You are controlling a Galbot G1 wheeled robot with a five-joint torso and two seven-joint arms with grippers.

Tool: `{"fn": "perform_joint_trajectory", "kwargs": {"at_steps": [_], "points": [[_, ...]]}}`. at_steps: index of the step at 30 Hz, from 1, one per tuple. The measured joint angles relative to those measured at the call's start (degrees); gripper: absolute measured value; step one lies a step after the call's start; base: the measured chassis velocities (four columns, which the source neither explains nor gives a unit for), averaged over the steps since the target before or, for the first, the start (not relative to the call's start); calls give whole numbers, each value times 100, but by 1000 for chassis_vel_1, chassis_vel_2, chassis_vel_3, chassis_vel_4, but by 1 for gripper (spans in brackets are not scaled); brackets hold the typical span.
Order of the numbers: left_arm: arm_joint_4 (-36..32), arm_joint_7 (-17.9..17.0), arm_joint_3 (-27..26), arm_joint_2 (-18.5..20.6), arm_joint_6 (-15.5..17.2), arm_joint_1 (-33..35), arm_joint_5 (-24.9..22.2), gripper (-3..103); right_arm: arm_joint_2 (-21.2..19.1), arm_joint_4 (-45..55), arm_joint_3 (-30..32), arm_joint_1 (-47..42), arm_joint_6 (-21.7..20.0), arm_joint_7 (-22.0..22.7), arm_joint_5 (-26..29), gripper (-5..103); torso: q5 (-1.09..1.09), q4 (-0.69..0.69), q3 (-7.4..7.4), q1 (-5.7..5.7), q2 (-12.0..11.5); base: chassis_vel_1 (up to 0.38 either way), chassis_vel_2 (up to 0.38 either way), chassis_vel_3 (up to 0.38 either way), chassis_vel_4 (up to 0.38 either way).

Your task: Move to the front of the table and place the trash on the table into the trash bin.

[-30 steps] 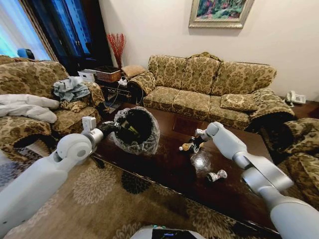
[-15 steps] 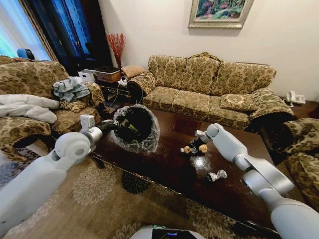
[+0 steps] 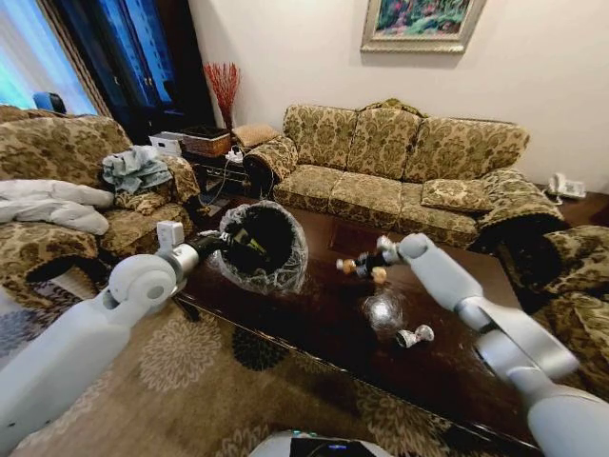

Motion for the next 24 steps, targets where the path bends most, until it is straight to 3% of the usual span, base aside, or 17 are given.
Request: {"fn": "perform_joint_trajectory", "kwargs": {"at_steps": [1, 3, 5, 6, 7, 9, 10, 13, 14, 15, 16, 18, 21, 24], "points": [[18, 8, 93, 19, 0, -39, 1, 2, -187, 518, 171, -90, -207, 264, 489, 41, -2, 0, -1, 0, 0, 0, 0, 0, 0], [33, 31, 164, 30, 0, -65, 5, 2, -318, 860, 277, -152, -293, 420, 764, 41, -4, 0, -1, 0, 0, 0, 0, 0, 0], [141, 152, 430, 44, 13, -177, 73, 2, -795, 2098, 794, -491, -444, 1106, 1739, 41, -4, -2, -1, 0, 0, 0, 0, 0, 0], [141, 152, 430, 44, 13, -177, 73, 2, -795, 2098, 794, -491, -444, 1106, 1739, 41, -4, -2, -1, 0, 0, 0, 0, 0, 0], [176, 179, 487, 49, 30, -201, 88, 2, -910, 2569, 996, -612, -492, 1421, 2140, 41, -4, -7, -1, 0, 0, 0, 0, 0, 0], [249, 233, 582, 69, 59, -251, 92, 2, -1021, 3529, 1286, -781, -521, 2286, 3009, 41, -1, -4, -2, -1, 1, 0, 0, 0, 0], [249, 233, 582, 69, 59, -251, 92, 2, -1021, 3529, 1286, -781, -521, 2286, 3009, 41, -1, -4, -2, -1, 1, 0, 0, 0, 0], [423, 323, 831, 14, 83, -366, 85, 2, -892, 4735, 1292, -842, -344, 3661, 4089, 41, -6, -4, -3, -3, 1, 0, 0, 0, 0], [454, 323, 913, 3, 84, -403, 83, 2, -792, 4952, 1230, -828, -288, 3930, 4289, 41, -5, -2, -2, -2, 0, 0, 0, 0, 0], [454, 323, 913, 3, 84, -403, 83, 2, -792, 4952, 1230, -828, -288, 3930, 4289, 41, -5, -2, -2, -2, 0, 0, 0, 0, 0], [529, 317, 1120, -25, 85, -546, 81, 2, -615, 5293, 1114, -783, -213, 4338, 4601, 41, -5, 1, -2, -2, 0, 0, 0, 0, 0], [678, 306, 1574, -102, 85, -915, 79, 2, -352, 5657, 892, -715, -128, 4752, 4966, 41, -6, 3, -2, -1, 0, 0, 0, 0, 0], [848, 286, 2014, -253, 85, -1377, 52, 2, -160, 5901, 562, -692, -142, 4887, 5085, 41, -6, 0, -1, -1, 0, 0, 0, 0, 0], [1010, 247, 2305, -454, 97, -1766, 6, 2, -112, 6024, 184, -742, -139, 4907, 4860, 41, -4, 0, -1, 0, 0, 0, 0, 0, 0]]}}
